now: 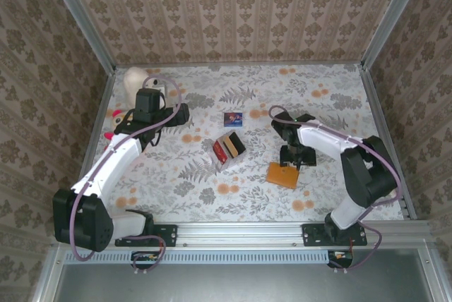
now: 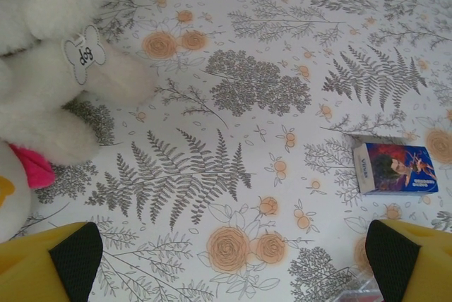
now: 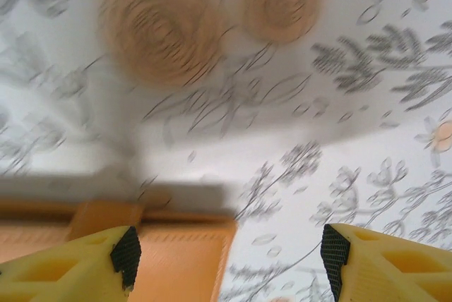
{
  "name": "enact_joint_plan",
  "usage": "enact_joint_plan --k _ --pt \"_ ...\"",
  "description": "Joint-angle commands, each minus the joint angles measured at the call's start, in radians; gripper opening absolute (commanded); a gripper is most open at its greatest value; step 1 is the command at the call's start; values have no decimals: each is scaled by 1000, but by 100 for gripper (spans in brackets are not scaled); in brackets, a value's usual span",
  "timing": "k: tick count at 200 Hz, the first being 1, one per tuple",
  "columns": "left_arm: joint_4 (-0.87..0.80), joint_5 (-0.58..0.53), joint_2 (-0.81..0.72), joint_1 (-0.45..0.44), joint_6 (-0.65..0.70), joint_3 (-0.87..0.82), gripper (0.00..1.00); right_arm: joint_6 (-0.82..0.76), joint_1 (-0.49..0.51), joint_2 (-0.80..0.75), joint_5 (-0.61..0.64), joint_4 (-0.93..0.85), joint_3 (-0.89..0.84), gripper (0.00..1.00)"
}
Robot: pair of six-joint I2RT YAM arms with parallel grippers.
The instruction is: Take the credit cards out of the card holder
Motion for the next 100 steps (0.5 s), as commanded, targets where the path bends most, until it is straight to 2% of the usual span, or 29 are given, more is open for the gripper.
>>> enact_joint_plan --k 1,28,50,76,100 --pt "-1 35 8 -1 -21 14 100 -12 16 -105 -113 -7 -10 72" --pt "-3 33 4 -5 -26 10 100 -99 46 -137 -251 64 -23 79" --pt "-8 27 -5 -6 -27 5 100 -107 102 -83 -270 52 -13 91" --pt "-9 14 -23 -7 -28 -9 100 -68 112 -85 -362 116 -49 91" --pt "1 11 -23 -7 -41 -18 100 -49 118 -44 -429 162 -59 85"
